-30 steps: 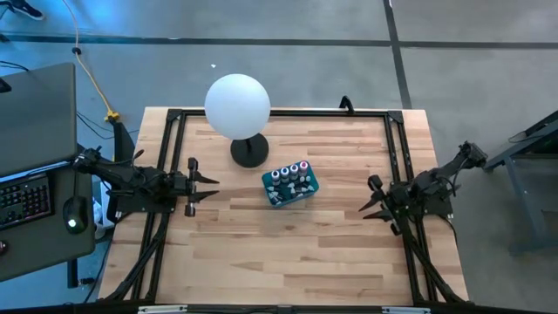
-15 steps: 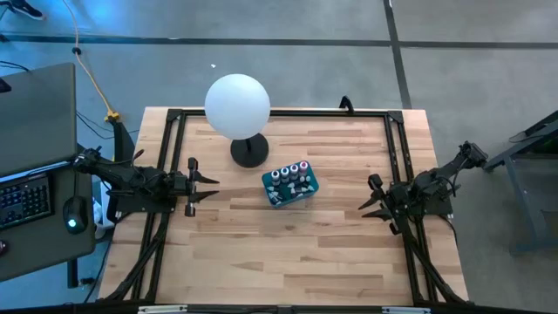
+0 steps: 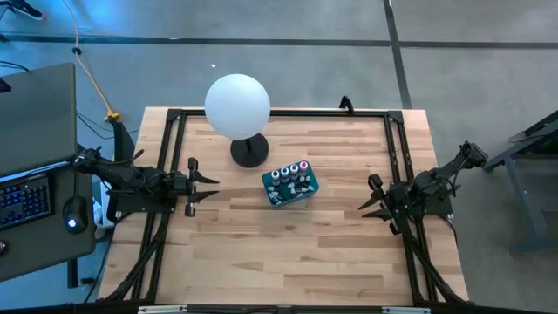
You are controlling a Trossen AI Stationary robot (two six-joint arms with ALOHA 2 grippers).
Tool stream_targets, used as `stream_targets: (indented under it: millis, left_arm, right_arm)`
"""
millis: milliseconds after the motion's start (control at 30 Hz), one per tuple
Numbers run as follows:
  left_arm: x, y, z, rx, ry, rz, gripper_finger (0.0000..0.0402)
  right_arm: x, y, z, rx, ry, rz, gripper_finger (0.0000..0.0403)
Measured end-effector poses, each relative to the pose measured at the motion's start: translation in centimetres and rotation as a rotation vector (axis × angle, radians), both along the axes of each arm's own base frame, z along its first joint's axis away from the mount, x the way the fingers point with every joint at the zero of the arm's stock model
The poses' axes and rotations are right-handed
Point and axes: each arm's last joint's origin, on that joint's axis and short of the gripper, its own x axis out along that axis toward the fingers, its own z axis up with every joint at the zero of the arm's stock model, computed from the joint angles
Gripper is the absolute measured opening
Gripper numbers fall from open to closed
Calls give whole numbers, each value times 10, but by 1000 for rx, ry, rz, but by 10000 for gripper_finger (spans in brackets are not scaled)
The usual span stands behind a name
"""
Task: Pick & Place food coloring
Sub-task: Return to Home Position
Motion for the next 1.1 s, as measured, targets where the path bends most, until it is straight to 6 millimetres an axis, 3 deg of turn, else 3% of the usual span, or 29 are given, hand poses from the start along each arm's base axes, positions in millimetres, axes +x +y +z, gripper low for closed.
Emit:
stream_targets:
  millis: [1100]
  left_arm:
    - [0,0,0,0,0,0,127]
  right_arm:
    - [3,-5,0,-1,1,-60,103]
